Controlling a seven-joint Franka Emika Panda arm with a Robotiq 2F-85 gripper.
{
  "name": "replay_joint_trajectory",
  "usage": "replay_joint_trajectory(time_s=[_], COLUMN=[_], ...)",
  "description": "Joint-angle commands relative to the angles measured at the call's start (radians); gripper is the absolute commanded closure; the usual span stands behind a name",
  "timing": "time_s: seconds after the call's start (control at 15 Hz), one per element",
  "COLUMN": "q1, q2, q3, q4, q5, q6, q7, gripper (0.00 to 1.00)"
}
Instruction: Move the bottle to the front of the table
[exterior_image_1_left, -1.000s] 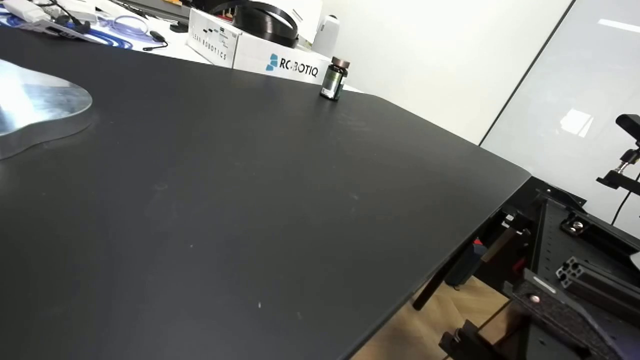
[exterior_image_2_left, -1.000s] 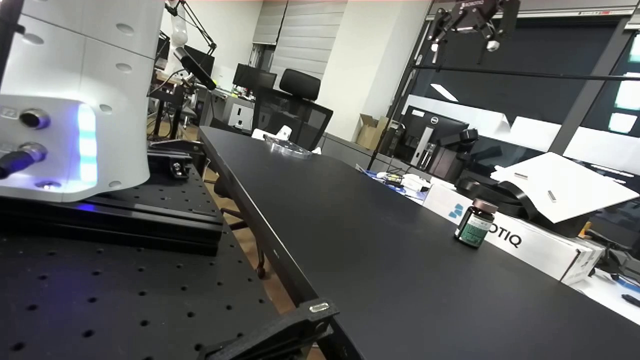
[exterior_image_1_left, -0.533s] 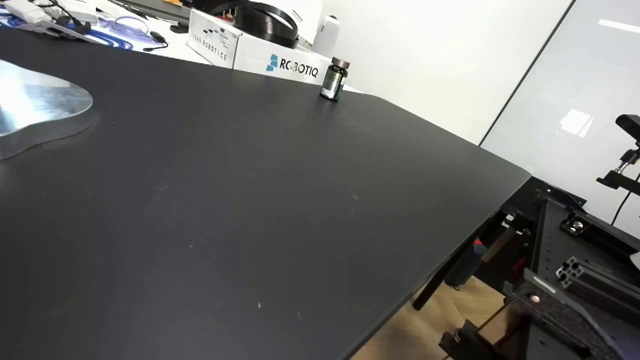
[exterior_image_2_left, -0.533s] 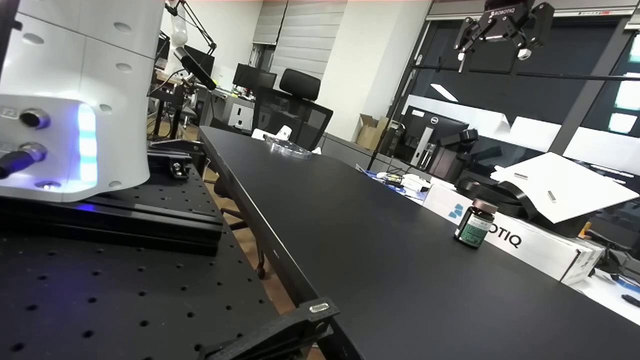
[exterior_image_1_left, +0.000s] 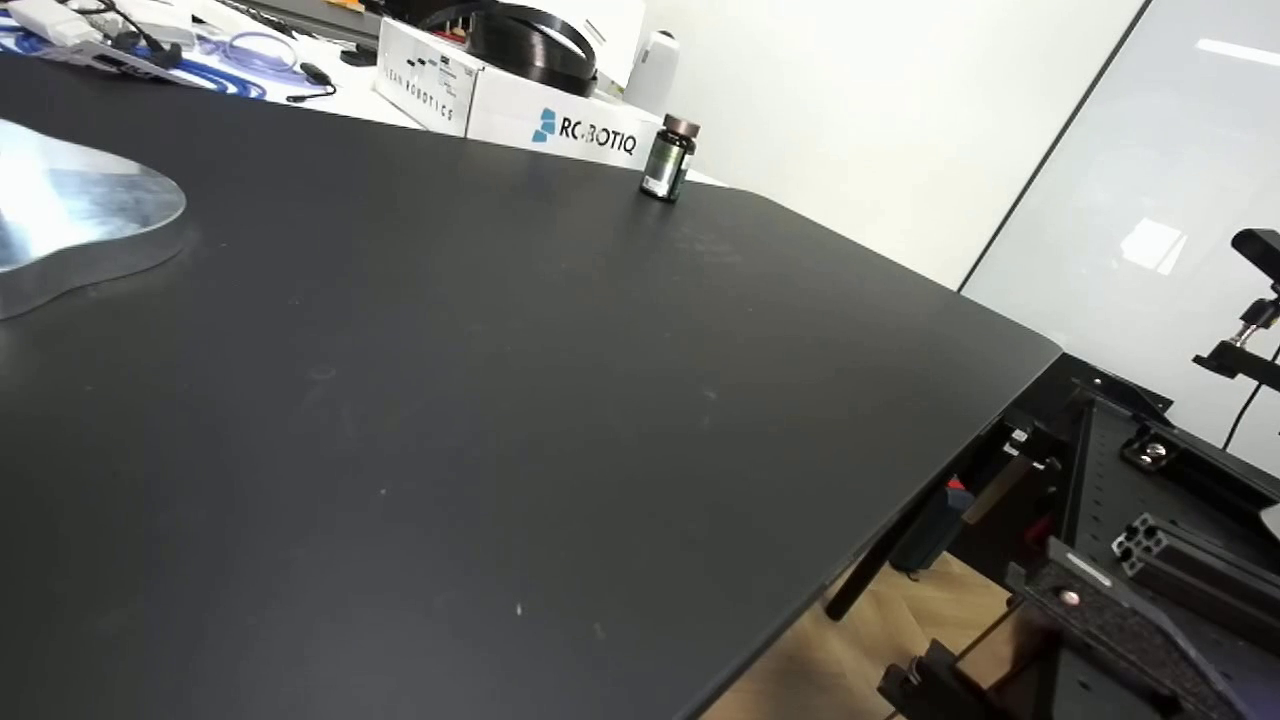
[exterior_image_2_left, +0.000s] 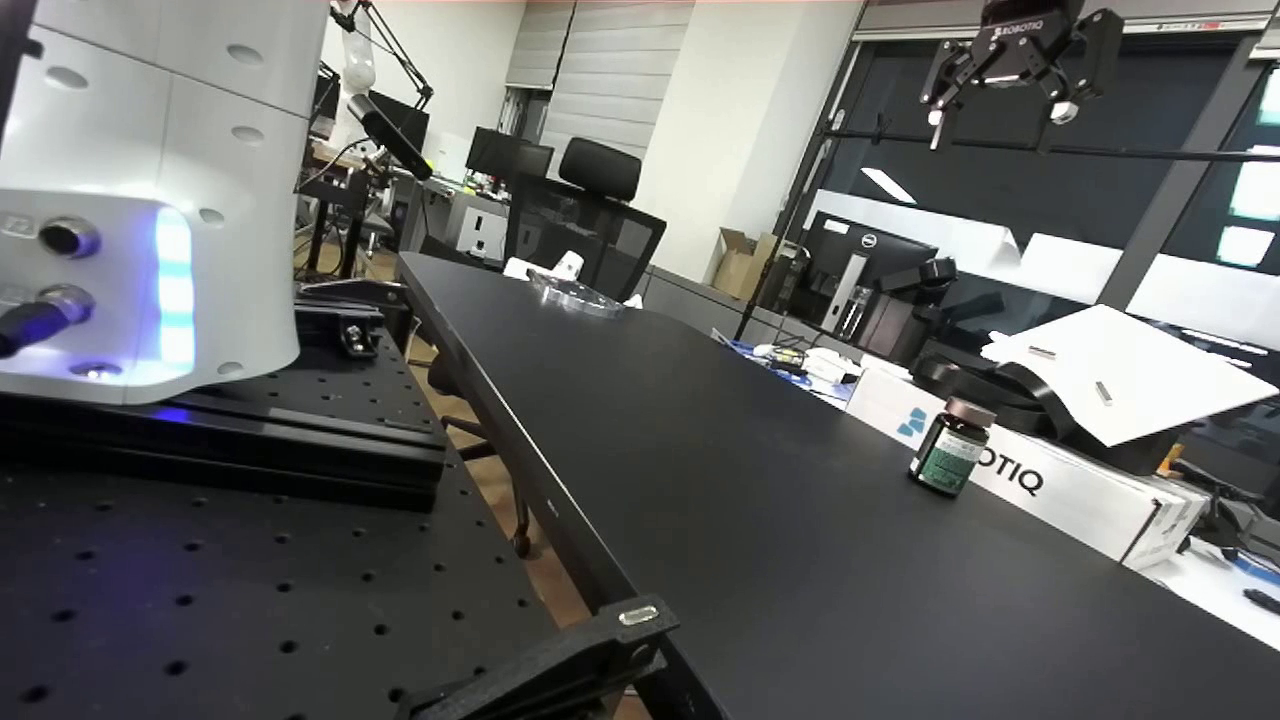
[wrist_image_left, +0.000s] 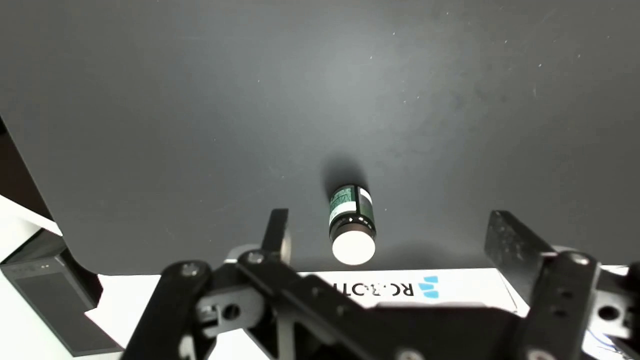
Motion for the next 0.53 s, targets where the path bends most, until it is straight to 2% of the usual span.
replay_joint_trajectory(time_s=[0.0, 0.47], q1=[-0.020, -0.045], q2=[0.200, 0.552], q3=[-0.026, -0.020], q4=[0.236, 0.600], q5=[0.003, 0.022], q6=[-0.019, -0.030], q7=[0.005, 0.008], gripper=[0.00, 0.00])
